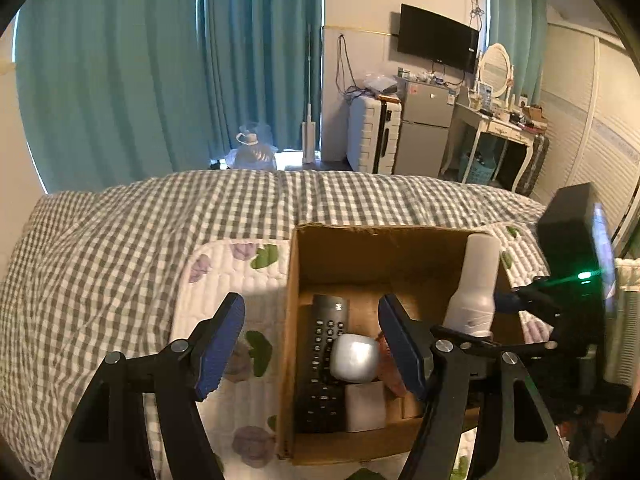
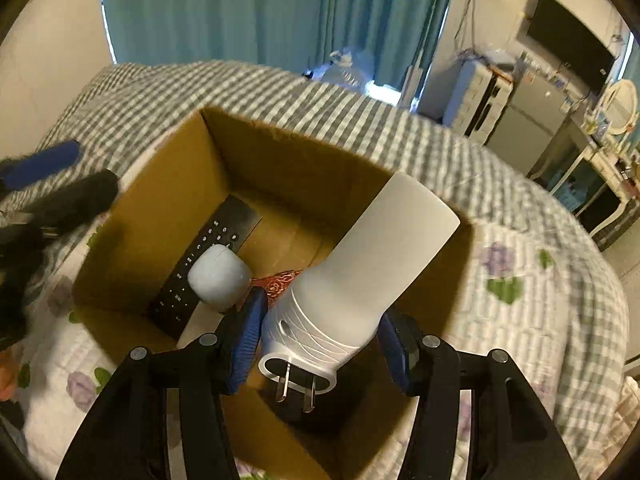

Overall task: Organize rigid objects
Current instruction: 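Lower the earbud case into the box while the right lowers the hair dryer in, then grasp the second white charger block with the left tool and lift it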

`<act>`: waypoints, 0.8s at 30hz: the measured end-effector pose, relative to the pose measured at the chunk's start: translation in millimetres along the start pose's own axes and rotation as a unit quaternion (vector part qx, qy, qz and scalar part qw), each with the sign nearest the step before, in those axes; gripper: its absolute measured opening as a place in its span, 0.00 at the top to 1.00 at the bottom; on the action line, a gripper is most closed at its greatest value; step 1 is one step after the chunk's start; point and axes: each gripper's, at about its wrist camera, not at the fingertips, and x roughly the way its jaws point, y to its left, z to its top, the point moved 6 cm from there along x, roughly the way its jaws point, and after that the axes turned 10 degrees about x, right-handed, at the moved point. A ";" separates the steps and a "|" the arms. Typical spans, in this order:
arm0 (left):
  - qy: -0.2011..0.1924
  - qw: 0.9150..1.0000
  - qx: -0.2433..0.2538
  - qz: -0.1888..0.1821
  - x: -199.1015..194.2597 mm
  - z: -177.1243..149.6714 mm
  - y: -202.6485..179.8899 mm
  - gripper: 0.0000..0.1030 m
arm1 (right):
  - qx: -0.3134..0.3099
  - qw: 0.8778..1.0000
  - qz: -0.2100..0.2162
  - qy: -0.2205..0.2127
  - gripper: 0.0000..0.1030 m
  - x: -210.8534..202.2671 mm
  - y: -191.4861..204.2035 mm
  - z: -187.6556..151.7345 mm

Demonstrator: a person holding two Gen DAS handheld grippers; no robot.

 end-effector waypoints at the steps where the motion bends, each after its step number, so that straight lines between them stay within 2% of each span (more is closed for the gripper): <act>1: -0.001 1.000 -0.001 0.001 -0.8 -1.0 1.5 0.30 | 0.001 1.000 0.002 0.002 0.47 5.9 0.3 -1.0; 4: -0.001 1.000 -0.008 0.000 -2.9 -3.6 8.5 0.30 | 0.008 1.000 0.009 -0.001 0.46 12.9 -1.2 -2.4; 6: -0.002 1.000 -0.010 0.004 -7.2 -5.1 11.1 0.30 | 0.014 1.000 0.001 -0.012 0.31 7.7 -2.8 -1.2; 7: -0.003 1.000 -0.009 0.004 -10.6 -5.7 10.8 0.27 | 0.015 1.000 -0.002 -0.025 0.27 1.9 -0.9 0.2; 8: -0.004 1.000 -0.008 0.004 -15.5 -6.4 10.9 0.23 | 0.015 0.999 -0.007 -0.042 0.24 -7.1 -2.0 2.3; 10: -0.007 1.000 -0.008 0.006 -26.3 -7.9 9.7 0.10 | 0.013 0.998 -0.016 -0.066 0.21 -27.4 -3.8 6.6; 14: -0.012 1.000 -0.009 0.013 -57.0 -14.5 3.8 0.08 | 0.016 0.995 -0.031 -0.098 0.19 -77.1 -5.6 7.1; 16: -0.018 1.000 -0.008 0.014 -73.1 -16.9 0.4 0.02 | 0.018 0.992 -0.037 -0.116 0.11 -101.6 -4.5 4.6; 21: -0.033 0.999 -0.006 0.021 -113.1 -34.7 -10.4 0.00 | 0.027 0.985 -0.060 -0.161 0.00 -162.2 -4.9 -24.2; 24: -0.032 0.999 -0.004 0.028 -124.4 -48.0 -16.2 0.00 | 0.031 0.980 -0.077 -0.181 0.00 -181.7 -5.8 -47.0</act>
